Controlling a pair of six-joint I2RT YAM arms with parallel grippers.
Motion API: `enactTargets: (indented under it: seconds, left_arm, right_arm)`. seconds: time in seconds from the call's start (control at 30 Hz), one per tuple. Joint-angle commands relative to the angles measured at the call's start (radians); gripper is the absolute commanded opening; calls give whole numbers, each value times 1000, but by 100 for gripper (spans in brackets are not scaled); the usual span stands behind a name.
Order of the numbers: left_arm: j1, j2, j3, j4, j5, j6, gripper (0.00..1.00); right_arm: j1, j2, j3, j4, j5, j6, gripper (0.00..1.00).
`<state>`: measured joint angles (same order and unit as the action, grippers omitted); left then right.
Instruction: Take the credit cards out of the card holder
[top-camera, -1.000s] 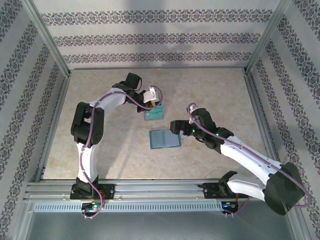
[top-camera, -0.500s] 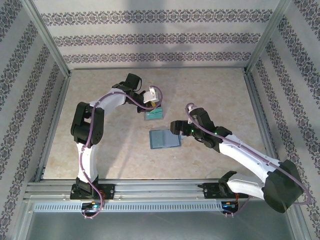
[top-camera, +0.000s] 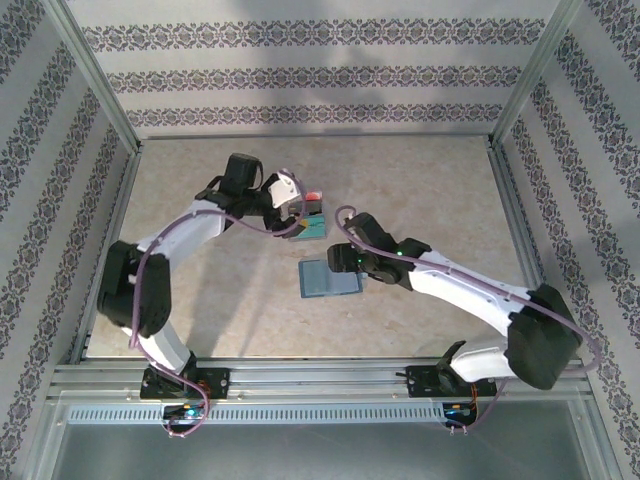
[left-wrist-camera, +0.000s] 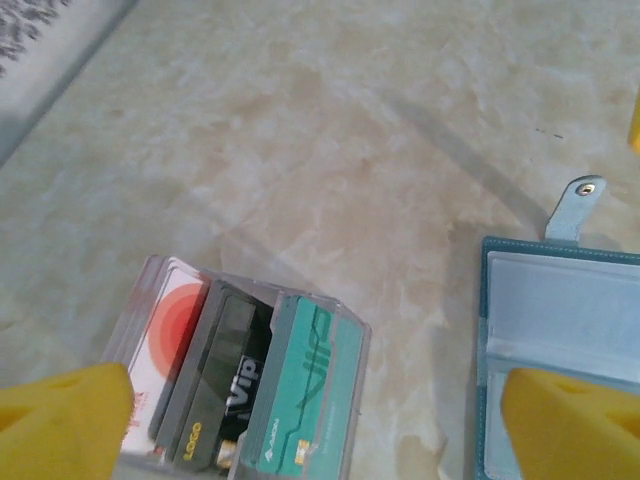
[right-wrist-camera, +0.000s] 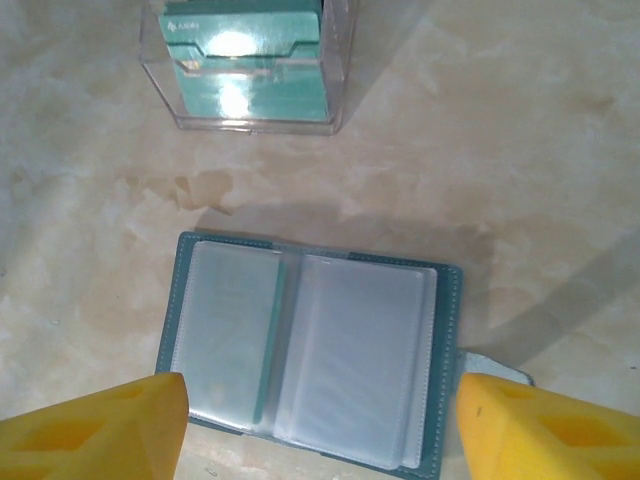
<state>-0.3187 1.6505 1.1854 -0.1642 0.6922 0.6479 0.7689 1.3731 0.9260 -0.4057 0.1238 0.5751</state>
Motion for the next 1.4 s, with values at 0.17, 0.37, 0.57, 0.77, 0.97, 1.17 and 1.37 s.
enactTargets:
  seconds: [0.17,0.37,0.57,0.77,0.97,1.17,1.37]
  left_arm:
    - [-6,-229,-275,329,-392,-416,99]
    - [-8,-325,-361,283,-572,-551,99]
    - [-8,-381,-441,303,-606,-673,99]
    - [-9,-380,-464,280,-661,-708,99]
    - [-9,-392,-482,300,-755,-736,99]
    - [-8,-406,-504,319,-779,-740,99]
    - [-8,-412,-518,316,-806,-742,99]
  right_arm:
    - [80,198,153,-110,40,24,67]
    - [112,322,216,-124,5,32,64]
    - [122,395,247,-126,-22,48,64]
    - [126,441,275,-144,-20,45,64]
    - [126,476,297,-162,-7,43,66]
    - [129,513,325,-177,4,39,72]
    - [136,547,350,-194,16,33,77]
